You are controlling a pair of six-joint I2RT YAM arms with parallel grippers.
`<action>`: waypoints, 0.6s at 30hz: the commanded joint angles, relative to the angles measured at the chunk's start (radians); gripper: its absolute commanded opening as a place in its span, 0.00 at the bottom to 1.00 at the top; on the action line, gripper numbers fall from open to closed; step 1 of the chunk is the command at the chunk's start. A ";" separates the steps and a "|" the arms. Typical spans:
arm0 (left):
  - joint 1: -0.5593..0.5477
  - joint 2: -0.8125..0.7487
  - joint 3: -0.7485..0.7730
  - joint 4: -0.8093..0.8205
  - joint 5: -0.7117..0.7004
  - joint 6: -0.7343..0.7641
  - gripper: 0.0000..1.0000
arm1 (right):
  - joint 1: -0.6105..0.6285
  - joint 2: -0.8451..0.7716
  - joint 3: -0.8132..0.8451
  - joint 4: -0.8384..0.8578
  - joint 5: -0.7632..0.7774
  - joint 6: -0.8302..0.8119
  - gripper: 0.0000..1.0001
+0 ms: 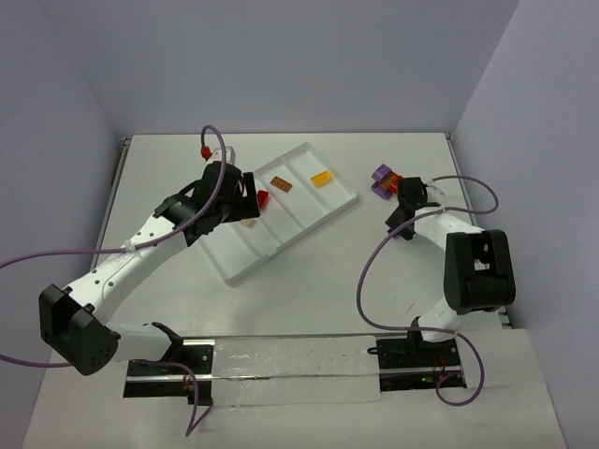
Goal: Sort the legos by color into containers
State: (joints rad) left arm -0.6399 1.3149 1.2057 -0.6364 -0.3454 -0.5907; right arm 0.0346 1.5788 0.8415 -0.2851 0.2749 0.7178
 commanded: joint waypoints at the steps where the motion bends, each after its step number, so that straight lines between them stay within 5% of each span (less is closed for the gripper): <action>1: -0.003 -0.037 -0.010 -0.007 -0.030 0.001 0.91 | 0.059 0.009 0.064 -0.031 0.090 -0.007 0.33; 9: 0.002 -0.052 -0.007 -0.052 -0.095 -0.006 0.91 | 0.223 -0.063 0.079 -0.008 0.044 -0.147 0.26; 18: 0.111 -0.079 0.005 -0.105 -0.069 -0.015 0.91 | 0.637 -0.049 0.173 -0.063 -0.110 -0.222 0.26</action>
State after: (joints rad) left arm -0.5671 1.2802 1.1896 -0.7180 -0.4172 -0.5926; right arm 0.5290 1.5118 0.9337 -0.3190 0.2042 0.5459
